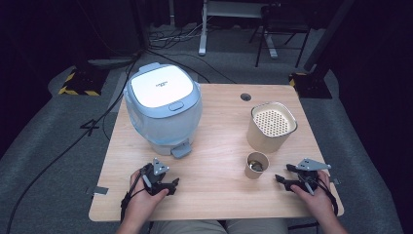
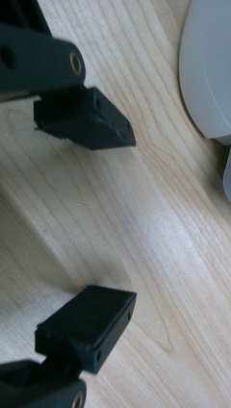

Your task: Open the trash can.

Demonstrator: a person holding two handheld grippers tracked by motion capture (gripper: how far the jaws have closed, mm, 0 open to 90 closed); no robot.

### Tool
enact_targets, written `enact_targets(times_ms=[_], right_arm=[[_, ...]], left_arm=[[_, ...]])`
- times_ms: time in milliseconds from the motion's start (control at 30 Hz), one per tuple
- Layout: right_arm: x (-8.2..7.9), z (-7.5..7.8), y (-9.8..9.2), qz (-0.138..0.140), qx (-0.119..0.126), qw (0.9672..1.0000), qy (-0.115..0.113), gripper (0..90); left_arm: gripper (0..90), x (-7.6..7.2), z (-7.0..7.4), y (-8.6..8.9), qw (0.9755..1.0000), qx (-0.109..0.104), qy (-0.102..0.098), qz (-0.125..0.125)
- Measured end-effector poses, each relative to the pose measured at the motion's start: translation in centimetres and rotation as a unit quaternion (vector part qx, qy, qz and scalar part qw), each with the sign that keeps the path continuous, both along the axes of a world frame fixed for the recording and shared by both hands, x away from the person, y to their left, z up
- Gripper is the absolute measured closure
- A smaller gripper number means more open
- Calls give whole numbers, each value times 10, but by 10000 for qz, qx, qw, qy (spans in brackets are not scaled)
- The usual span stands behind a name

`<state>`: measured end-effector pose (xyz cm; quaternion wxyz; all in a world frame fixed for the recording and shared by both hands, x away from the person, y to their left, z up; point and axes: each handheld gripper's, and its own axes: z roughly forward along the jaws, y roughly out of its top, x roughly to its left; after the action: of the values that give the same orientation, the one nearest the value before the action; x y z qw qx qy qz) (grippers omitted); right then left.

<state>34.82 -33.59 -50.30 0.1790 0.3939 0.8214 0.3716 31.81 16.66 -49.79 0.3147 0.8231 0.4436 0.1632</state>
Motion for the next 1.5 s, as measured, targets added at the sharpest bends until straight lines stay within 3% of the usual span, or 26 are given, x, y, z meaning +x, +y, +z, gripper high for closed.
enact_targets(times_ms=[133,567,633,767,867,1000,1300,1333,1367,1400,1500], right_arm=[[0,0,0,3,2,10000,0,316],[0,0,0,3,4,10000,2,316],[0,0,0,2,4,10000,2,316],[0,0,0,3,4,10000,2,316],[0,0,0,3,4,10000,2,316],[0,0,0,4,5,10000,3,316],[0,0,0,2,2,10000,2,316],[0,0,0,3,3,10000,1,316],[0,0,0,4,3,10000,0,316],[0,0,0,3,2,10000,1,316],[0,0,0,5,8,10000,-3,316]], left_arm=[[309,-1,5,0,9999,106,19,-97],[421,-2,32,6,9989,-123,-107,-432],[431,-2,42,10,9986,-192,-212,-444],[464,0,56,13,9973,-494,-212,-505],[484,2,67,15,9962,-576,-300,-578],[494,6,80,15,9950,-531,-397,-750],[498,10,110,17,9902,-863,-648,-885],[499,12,116,18,9882,-957,-716,-955],[503,12,116,18,9882,-957,-716,-955],[508,13,124,20,9861,-1008,-822,-1035],[566,16,136,22,9829,-1135,-927,-1112]])
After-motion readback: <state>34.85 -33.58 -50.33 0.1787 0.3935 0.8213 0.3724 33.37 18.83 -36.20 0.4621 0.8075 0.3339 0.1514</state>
